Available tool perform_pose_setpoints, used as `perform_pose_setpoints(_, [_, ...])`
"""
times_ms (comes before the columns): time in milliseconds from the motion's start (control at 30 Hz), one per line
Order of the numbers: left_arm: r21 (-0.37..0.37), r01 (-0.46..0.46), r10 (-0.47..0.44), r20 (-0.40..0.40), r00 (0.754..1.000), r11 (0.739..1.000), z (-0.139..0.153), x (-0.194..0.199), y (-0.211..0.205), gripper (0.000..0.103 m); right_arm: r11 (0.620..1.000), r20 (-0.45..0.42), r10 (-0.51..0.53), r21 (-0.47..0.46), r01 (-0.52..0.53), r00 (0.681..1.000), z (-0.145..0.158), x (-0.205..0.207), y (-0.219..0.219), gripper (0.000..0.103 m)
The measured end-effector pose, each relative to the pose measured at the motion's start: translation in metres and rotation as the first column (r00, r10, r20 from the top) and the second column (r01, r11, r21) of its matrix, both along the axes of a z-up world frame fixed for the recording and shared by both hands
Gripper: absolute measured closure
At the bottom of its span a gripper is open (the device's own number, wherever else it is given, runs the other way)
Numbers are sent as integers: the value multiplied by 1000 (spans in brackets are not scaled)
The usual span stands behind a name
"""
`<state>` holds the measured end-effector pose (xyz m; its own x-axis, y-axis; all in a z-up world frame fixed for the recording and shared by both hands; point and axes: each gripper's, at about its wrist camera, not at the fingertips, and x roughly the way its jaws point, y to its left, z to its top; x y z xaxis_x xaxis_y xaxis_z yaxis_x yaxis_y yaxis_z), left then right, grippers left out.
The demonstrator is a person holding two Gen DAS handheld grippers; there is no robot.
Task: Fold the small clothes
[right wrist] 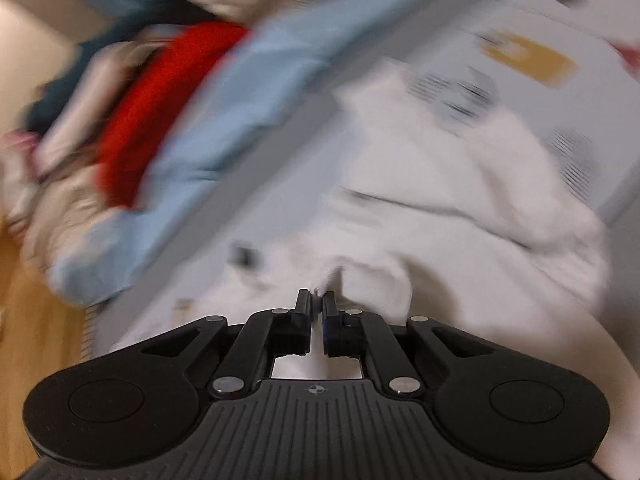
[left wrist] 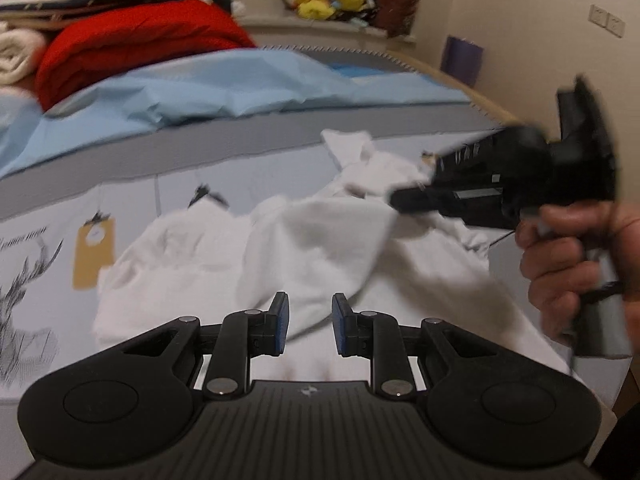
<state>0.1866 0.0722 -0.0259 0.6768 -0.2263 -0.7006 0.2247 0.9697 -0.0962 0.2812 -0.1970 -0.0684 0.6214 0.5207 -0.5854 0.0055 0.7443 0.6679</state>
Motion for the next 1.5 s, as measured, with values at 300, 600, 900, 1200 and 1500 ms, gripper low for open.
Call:
perform_pose_setpoints(300, [-21,-21,23,131,991,1000,7,32,-3,68,897,248,433,-21,-442,867,66,-22,46,98])
perform_pose_setpoints(600, [10,-340,340,-6,941,941,11,48,124,99,925,193,380,-116,-363,905,64,-9,46,63])
perform_pose_setpoints(900, [238,-933,962,-23,273,270,9,-23,342,87,917,-51,214,-333,-219,975,23,8,32,63])
perform_pose_setpoints(1200, [-17,-632,614,-217,759,775,-25,31,236,68,902,-151,120,-396,-171,981,2,15,27,64])
perform_pose_setpoints(1500, [282,-459,538,-399,742,842,-89,33,206,70,907,-24,18,-420,-26,1000,10,38,-23,60])
